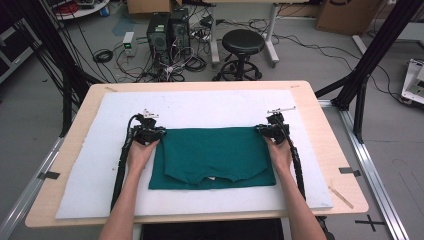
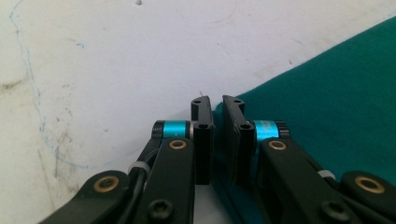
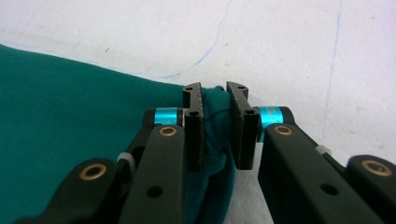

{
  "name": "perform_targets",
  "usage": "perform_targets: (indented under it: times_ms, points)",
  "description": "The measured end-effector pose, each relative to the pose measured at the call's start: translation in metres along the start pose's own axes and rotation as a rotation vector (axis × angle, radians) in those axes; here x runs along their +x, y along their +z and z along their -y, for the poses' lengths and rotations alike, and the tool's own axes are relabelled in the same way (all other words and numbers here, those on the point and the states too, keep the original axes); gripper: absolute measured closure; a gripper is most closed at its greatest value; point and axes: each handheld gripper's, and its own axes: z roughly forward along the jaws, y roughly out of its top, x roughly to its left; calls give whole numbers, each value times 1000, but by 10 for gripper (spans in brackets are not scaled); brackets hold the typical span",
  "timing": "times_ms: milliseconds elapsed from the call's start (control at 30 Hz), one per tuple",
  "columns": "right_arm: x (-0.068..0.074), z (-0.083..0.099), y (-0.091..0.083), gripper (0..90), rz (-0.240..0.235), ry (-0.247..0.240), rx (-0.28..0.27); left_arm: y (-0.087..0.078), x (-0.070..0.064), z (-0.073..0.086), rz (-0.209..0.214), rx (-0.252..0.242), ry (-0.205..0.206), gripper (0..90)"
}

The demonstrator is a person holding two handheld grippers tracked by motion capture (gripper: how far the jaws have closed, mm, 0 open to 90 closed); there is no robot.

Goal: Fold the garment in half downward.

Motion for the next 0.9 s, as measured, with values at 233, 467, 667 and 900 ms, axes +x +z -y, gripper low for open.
perform_targets:
  times_ms: [233, 467, 667, 900]
  points:
    - [-3, -4, 4, 791, -1, 7, -3, 2, 2, -2, 4, 0, -10, 828]
    - [-3, -5, 5, 769, -1, 21, 2, 2, 3, -1, 11, -3, -18, 824]
    - [1, -5, 0, 391, 17, 37, 2, -3, 4, -1, -16, -5, -35, 597]
    - [12, 2, -32, 319, -19, -12, -90, -37, 0, -5, 22, -106, -51, 441]
